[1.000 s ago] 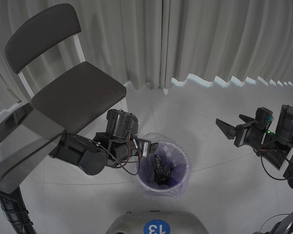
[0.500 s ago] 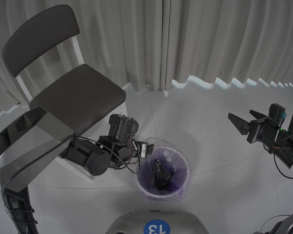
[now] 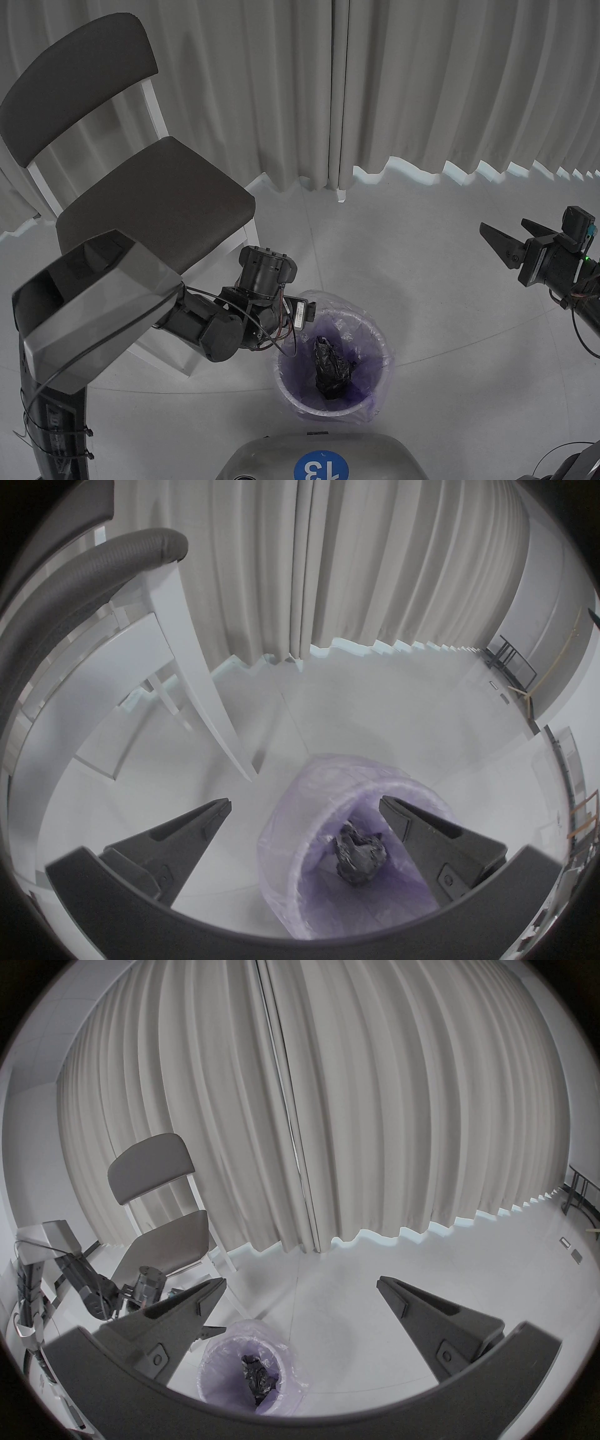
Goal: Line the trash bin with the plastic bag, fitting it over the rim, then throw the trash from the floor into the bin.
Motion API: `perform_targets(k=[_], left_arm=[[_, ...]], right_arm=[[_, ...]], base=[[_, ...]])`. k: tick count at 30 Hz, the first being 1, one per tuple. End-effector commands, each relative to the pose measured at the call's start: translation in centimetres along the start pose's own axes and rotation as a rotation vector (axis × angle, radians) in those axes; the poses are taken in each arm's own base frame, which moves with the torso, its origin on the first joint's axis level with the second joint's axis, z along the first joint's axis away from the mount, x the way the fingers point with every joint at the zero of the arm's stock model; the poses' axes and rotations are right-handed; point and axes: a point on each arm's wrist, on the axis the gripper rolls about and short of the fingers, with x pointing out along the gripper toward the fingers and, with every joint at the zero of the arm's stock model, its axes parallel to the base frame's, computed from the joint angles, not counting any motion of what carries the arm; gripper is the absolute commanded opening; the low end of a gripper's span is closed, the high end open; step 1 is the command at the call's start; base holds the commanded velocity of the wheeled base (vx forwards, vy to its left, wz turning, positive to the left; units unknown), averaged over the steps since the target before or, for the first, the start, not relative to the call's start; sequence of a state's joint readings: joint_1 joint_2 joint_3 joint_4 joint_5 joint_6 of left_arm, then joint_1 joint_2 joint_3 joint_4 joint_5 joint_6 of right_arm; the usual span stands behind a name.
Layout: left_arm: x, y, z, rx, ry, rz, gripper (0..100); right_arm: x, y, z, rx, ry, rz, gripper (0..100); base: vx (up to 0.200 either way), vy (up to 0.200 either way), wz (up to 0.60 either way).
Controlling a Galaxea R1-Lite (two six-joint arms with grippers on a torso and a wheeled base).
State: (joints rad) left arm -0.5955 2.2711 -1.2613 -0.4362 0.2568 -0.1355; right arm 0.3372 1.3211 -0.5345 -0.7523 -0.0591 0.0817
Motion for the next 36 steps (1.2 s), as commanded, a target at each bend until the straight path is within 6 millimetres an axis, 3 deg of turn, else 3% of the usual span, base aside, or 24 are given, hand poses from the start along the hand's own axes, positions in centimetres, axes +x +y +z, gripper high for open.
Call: perform_targets(k=[1,13,27,36], left_arm=[[3.0,0.4,-0.7,0.018,0.008,0.04,100],[5.3,1.3,-0.2,0.047,0.024,0.078,100],[8.6,2.3,-1.3,0.072,0.056,0.107,100],[9.5,3.2,-2.1,0.068,0.075,0.134,100]], right_arm=[[-1.4,-0.8,1.3,0.003,-0.022,-0.002,100],[-3.1,-0.9,2.5,0.008,-0.035,0.009,100],[-3.2,-1.3,2.5,0.008,-0.036,-0.002,100],[-3.2,-1.3,2.3,0.008,-0.014,-0.002,100]], base=[[0.0,0.0,0.0],[0.0,0.0,0.0],[0.0,0.0,0.0],[0.0,0.0,0.0]])
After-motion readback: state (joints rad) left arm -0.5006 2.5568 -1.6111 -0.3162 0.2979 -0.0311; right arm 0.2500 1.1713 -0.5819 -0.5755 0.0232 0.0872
